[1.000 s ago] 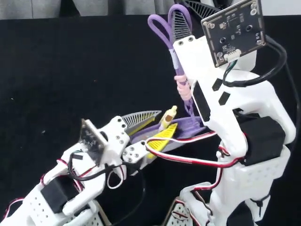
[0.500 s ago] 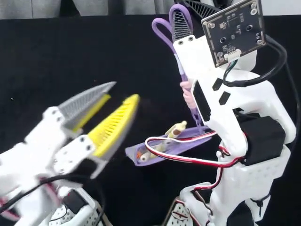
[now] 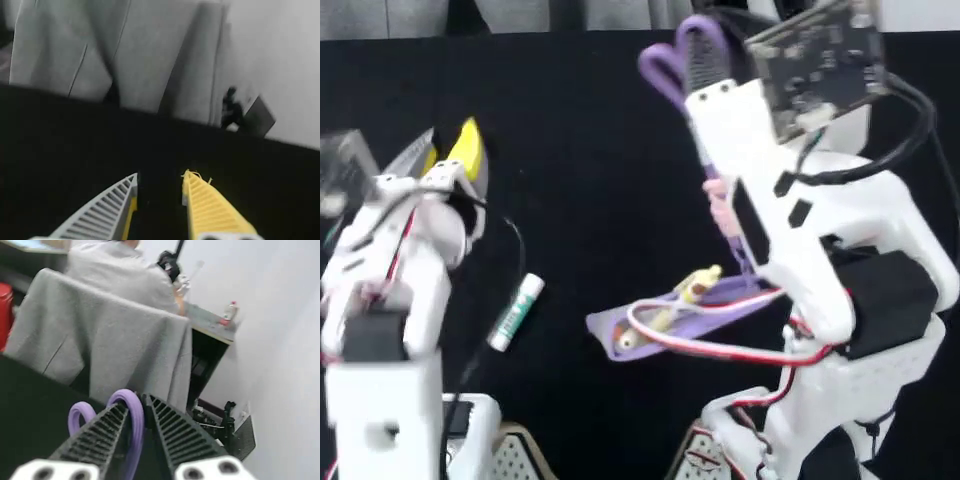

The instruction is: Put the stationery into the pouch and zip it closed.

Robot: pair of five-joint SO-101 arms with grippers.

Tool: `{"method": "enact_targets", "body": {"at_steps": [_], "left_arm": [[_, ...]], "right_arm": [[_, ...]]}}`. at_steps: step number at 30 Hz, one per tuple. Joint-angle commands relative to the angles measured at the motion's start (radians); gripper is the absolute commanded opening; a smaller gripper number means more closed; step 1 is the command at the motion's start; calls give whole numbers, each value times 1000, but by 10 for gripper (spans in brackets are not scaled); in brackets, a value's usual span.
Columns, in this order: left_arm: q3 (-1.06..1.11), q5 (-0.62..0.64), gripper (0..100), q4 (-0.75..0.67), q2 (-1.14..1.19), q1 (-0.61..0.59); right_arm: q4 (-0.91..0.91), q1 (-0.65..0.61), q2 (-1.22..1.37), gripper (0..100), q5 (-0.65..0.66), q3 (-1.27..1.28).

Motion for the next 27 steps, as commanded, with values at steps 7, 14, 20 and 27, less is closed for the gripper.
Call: {"method": "enact_targets", "body": {"at_steps": [7,14,20,27], "left_arm": [[-59,-31,156,9,180,303],[-265,-31,156,180,180,627],[-364,-29,156,255,187,851],[-444,-31,156,295,180,957]], "right_arm": [[23,-40,18,11,6,-73],[-3,25,18,11,6,-67],[-20,61,36,11,2,-67],[-35,64,88,11,8,-76]]}}
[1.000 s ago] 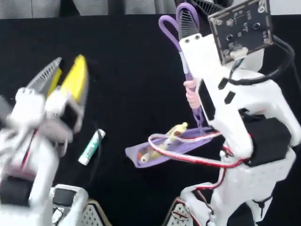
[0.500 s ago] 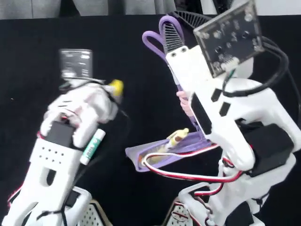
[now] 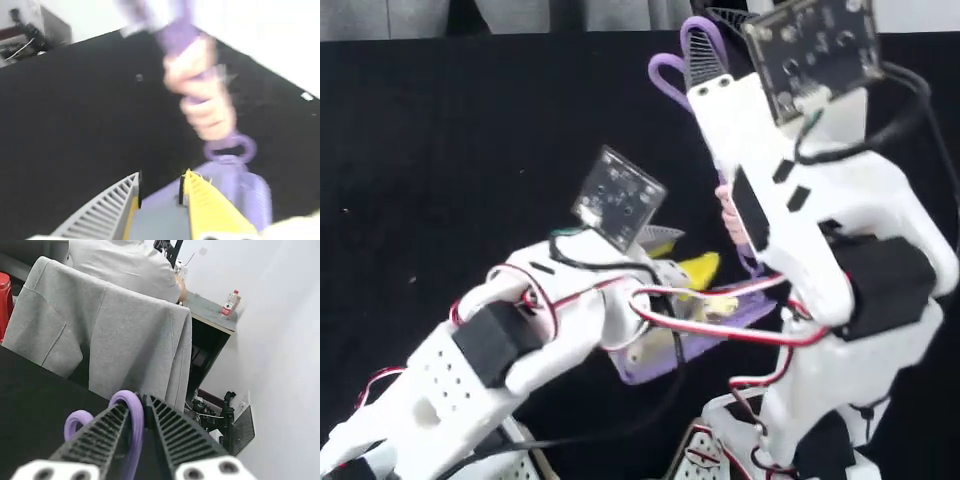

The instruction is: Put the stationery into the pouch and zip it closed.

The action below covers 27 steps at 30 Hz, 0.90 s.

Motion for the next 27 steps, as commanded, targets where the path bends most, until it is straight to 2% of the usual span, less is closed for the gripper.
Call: {"method": "enact_targets", "body": {"at_steps": [1,11,15,20,24,27], "left_arm": [[-128,-8,156,54,-3,21],[-564,44,156,427,0,71],[-492,44,156,400,8,70],[-303,48,156,259,-3,77],[-200,48,156,189,-5,156],[-202,48,156,172,-5,209]], "right_arm": [[-38,17,15,11,6,-30],[-57,41,39,11,0,-28],[-57,48,36,11,0,-30],[-57,48,39,11,0,-30],[-57,48,39,11,2,-30],[-57,48,39,11,2,-30]]}}
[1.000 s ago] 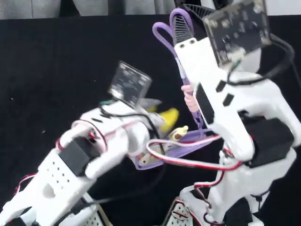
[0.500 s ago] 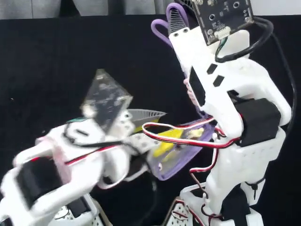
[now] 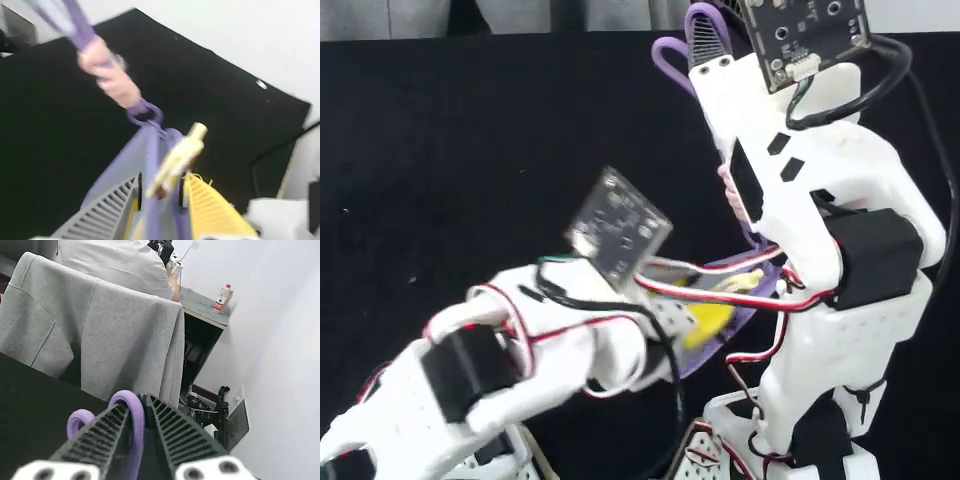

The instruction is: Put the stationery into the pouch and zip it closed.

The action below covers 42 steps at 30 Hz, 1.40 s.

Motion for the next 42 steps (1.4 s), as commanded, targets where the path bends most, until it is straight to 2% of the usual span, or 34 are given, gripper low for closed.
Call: {"method": "enact_targets", "body": {"at_steps": [1,8,13,17,21,26,29,31,36,42], "left_arm": [[-18,9,156,-29,-14,64],[21,3,155,-97,-11,62],[94,3,155,-164,-14,-22],[93,2,156,-157,-35,-51],[97,-78,156,-114,-153,-45],[105,-89,161,-75,-315,-50],[145,-98,198,-69,-325,-50],[177,-150,206,-71,-318,-44],[275,-227,206,-189,-299,59],[367,-230,205,-342,-298,-5]], "right_arm": [[-28,11,2,11,2,-30],[-28,9,2,11,0,-30],[-28,9,2,11,0,-30],[-28,9,2,11,2,-30],[-28,11,2,11,5,-30],[-28,9,2,11,3,-28],[-28,8,2,11,2,-27],[-28,8,2,11,0,-25],[-28,8,2,11,3,-25],[-28,8,2,11,6,-25]]}}
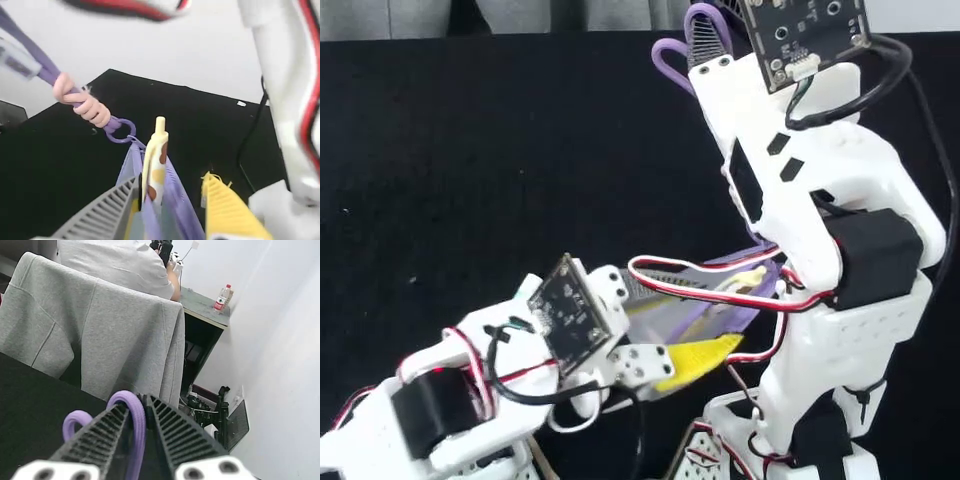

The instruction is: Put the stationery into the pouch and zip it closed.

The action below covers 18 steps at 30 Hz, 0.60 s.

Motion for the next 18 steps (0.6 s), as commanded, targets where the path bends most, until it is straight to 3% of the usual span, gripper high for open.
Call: {"method": "enact_targets", "body": {"at_steps": [1,13,18], "left_arm": [[30,-5,205,-78,5,-41],[108,-3,184,-250,8,-54],[99,0,178,-249,77,-22]], "right_arm": [[-28,8,2,11,6,-25],[-28,8,2,11,6,-24],[-28,8,2,11,6,-24]]}}
